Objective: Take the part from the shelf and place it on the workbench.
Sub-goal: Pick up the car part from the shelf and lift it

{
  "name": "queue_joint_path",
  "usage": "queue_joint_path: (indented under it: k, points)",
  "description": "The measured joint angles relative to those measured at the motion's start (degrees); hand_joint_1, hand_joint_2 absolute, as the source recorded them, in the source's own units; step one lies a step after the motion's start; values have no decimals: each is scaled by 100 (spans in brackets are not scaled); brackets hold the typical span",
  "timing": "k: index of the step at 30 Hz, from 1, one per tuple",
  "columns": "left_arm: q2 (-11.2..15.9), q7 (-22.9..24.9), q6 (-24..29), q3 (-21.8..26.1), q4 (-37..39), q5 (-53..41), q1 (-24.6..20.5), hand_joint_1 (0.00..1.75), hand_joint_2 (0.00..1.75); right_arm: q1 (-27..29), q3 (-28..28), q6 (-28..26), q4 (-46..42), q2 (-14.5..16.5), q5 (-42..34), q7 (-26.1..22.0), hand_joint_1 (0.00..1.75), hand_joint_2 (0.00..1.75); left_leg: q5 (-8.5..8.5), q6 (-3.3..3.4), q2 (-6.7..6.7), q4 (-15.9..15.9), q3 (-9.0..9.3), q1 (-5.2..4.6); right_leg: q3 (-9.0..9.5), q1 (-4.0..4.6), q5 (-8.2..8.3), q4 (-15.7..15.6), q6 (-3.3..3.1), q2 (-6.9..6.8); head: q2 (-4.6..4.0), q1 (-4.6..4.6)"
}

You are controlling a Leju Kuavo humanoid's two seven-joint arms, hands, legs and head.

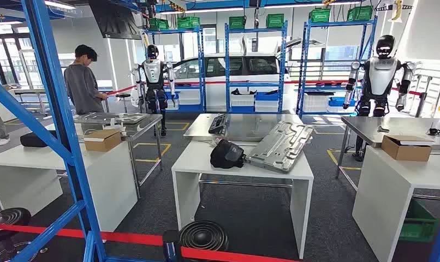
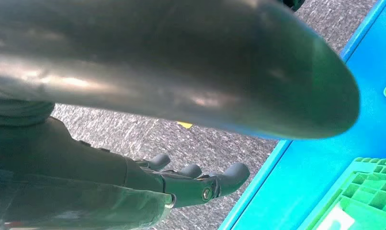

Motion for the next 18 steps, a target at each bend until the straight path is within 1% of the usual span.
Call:
queue_joint_path:
  k: [2, 3, 4, 5, 7, 8, 9, 10, 11, 12, 13, 14, 15, 16, 17, 18]
  points:
    - [-11, 3, -1, -24, 38, -14, -71, 0, 175, -16, -1, -5, 25, 1, 0, -10, 0, 0, -3, 28, 3, -187, 84, -23, -21, 19, 4, 0, 23, 2, 0, 1]
    - [-22, 8, -5, -47, 80, -31, -128, 0, 175, -26, -3, -10, 48, -1, 0, -19, 0, 0, 19, 52, 4, -348, 151, -41, -36, 25, 7, -2, 44, 5, 1, 2]
    - [-34, 14, -10, -69, 124, -41, -172, 0, 175, -34, -4, -14, 70, -2, 0, -25, 0, 0, -2, 65, 5, -378, 156, -58, -48, 29, 15, -9, 75, 5, 1, 3]
    - [-48, 19, -16, -91, 168, -50, -206, 0, 175, -39, -5, -20, 89, -5, 0, -28, 0, 0, 13, 84, 4, -400, 155, -64, -49, 26, 23, -21, 109, 5, 1, 1]
    - [-80, 27, -22, -129, 240, -57, -276, 0, 175, -50, -5, -29, 121, -5, 0, -34, 0, 0, 67, 147, 11, -475, 201, -47, -94, 18, -27, 61, 151, 1, 0, 5]
    - [-101, 28, -22, -152, 277, -57, -320, 0, 175, -60, -6, -36, 136, -9, 0, -36, 0, 0, 96, 179, 16, -514, 222, -37, -199, 18, -137, 274, 148, -1, 0, 11]
    - [-121, 30, -23, -171, 312, -57, -358, 0, 175, -70, -7, -41, 149, -14, 0, -37, 0, 0, 115, 201, 21, -533, 233, -31, -353, 15, -282, 582, 134, -2, 0, 18]
    - [-140, 30, -24, -187, 348, -57, -386, 0, 175, -80, -8, -45, 163, -19, 0, -37, 0, 0, 123, 214, 22, -537, 227, -37, -566, 16, -461, 1011, 121, -2, 0, 23]
    - [-157, 30, -26, -204, 386, -57, -402, 0, 175, -86, -8, -47, 179, -22, 0, -37, 0, 0, 124, 218, 24, -536, 220, -44, -783, 14, -610, 1441, 121, -2, 0, 27]
    - [-172, 30, -28, -217, 418, -57, -408, 0, 175, -88, -9, -48, 194, -24, 0, -37, 0, 0, 125, 219, 24, -534, 217, -49, -926, 13, -674, 1710, 140, -2, 0, 29]
    - [-186, 30, -31, -232, 451, -57, -414, 0, 175, -89, -9, -48, 210, -23, 0, -37, 0, 0, 124, 219, 23, -532, 217, -51, -992, 9, -667, 1819, 173, -3, 0, 31]
    - [-199, 30, -32, -249, 480, -57, -425, 0, 175, -90, -9, -48, 223, -26, 0, -37, 0, 0, 121, 214, 18, -527, 220, -50, -901, 2, -539, 1605, 221, -6, 0, 34]
    - [-209, 30, -33, -263, 504, -57, -439, 0, 175, -93, -10, -48, 232, -31, 0, -37, 0, 0, 113, 203, 12, -514, 224, -49, -711, -6, -361, 1202, 267, -11, 0, 37]
    - [-220, 30, -33, -274, 524, -57, -457, 0, 175, -100, -11, -48, 241, -38, -1, -37, 0, 0, 95, 179, 7, -484, 218, -59, -494, -10, -189, 736, 289, -21, 0, 42]
    - [-228, 30, -35, -282, 544, -56, -479, 0, 175, -109, -13, -49, 250, -45, -2, -38, 0, 0, 73, 150, 2, -451, 208, -69, -302, -12, -46, 341, 279, -26, 0, 43]
    - [-234, 29, -38, -289, 562, -56, -501, 0, 175, -117, -14, -51, 262, -50, -5, -38, 0, 0, 55, 123, 0, -424, 196, -80, -196, -5, 24, 123, 243, -30, 0, 43]
